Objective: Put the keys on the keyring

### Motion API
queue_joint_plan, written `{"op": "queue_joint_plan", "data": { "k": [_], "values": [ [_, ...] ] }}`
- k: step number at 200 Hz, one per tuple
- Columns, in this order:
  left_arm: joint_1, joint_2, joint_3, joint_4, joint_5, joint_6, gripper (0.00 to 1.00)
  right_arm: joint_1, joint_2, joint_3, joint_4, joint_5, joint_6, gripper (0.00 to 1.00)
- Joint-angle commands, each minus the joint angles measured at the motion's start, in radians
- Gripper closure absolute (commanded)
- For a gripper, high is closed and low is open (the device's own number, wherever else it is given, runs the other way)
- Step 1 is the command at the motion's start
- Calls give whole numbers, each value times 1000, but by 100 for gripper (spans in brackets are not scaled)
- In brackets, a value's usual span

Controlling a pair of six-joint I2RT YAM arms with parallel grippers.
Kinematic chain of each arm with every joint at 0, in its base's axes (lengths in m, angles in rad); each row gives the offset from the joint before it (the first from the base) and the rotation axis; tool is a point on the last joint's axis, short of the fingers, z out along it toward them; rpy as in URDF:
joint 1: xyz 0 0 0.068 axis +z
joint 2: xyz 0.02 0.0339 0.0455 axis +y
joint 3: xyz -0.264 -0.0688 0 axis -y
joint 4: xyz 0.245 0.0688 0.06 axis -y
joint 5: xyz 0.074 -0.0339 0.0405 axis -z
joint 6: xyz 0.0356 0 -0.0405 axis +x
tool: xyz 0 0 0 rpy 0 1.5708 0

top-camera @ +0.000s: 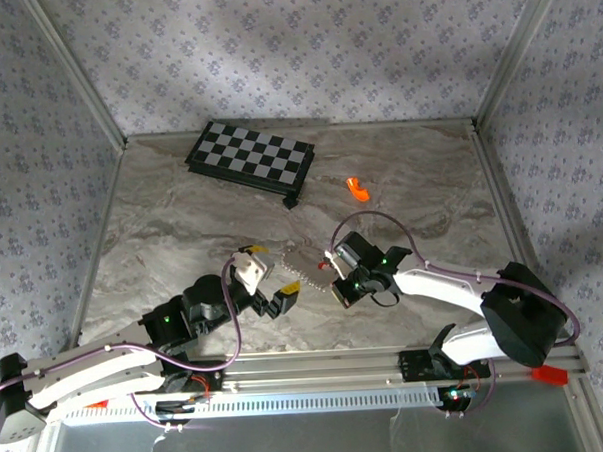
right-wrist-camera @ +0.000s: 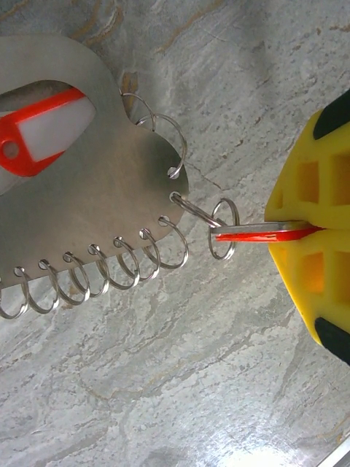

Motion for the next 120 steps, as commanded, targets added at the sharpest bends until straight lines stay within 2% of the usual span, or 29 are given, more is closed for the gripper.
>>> {"op": "queue_joint_plan", "data": {
  "k": [1, 120],
  "values": [
    [-5, -4, 2, 23, 13, -14, 1, 8, -12, -18, 16, 12, 29, 100],
    [-5, -1, 11, 16, -4, -7, 1, 21, -26, -74, 18, 43, 68, 98]
  ]
}}
